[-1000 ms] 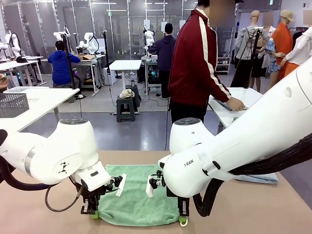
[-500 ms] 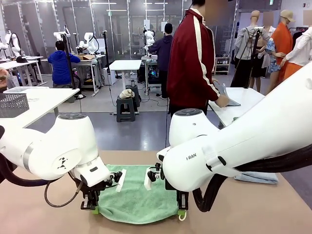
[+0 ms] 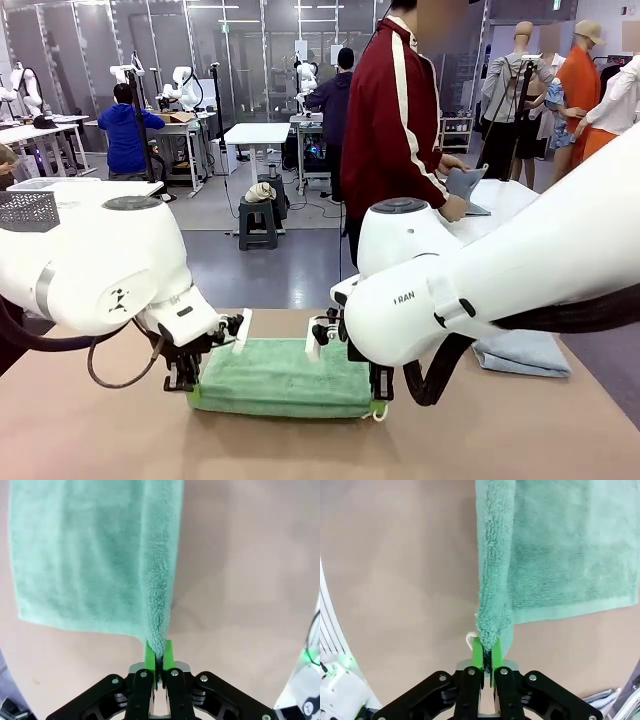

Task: Fold the towels and place them in the basket.
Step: When a person lays out a Towel with hook on the table, fold it in half twice.

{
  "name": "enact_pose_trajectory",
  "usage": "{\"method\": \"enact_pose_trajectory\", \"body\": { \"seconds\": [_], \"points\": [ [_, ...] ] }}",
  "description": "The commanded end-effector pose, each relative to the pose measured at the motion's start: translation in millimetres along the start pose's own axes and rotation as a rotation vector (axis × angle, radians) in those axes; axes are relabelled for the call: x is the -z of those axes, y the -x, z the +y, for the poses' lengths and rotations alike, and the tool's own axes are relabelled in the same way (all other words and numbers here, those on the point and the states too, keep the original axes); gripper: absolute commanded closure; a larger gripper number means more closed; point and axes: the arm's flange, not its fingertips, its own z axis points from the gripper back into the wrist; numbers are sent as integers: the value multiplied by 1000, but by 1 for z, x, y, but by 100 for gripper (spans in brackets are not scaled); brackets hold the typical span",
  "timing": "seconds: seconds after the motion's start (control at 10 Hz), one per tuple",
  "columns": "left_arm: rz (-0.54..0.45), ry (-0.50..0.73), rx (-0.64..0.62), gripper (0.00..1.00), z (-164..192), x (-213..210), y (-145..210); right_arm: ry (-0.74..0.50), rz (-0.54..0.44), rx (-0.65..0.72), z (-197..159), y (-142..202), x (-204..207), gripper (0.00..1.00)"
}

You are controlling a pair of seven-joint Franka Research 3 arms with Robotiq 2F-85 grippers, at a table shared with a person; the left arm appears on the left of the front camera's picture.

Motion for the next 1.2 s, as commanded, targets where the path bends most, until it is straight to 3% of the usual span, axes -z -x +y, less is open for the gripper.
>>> {"method": "enact_pose_trajectory", "body": {
  "seconds": [0.0,0.8,1.1],
  "points": [
    [37,-16,-13,100,17,-1,5,7,-26,-59,-24,1,1,100],
    [65,-7,-47,100,114,-19,6,4,-30,-64,-116,1,-14,100],
    [53,21,-65,100,130,-15,11,-20,-46,-79,-138,6,-12,100]
  ]
}}
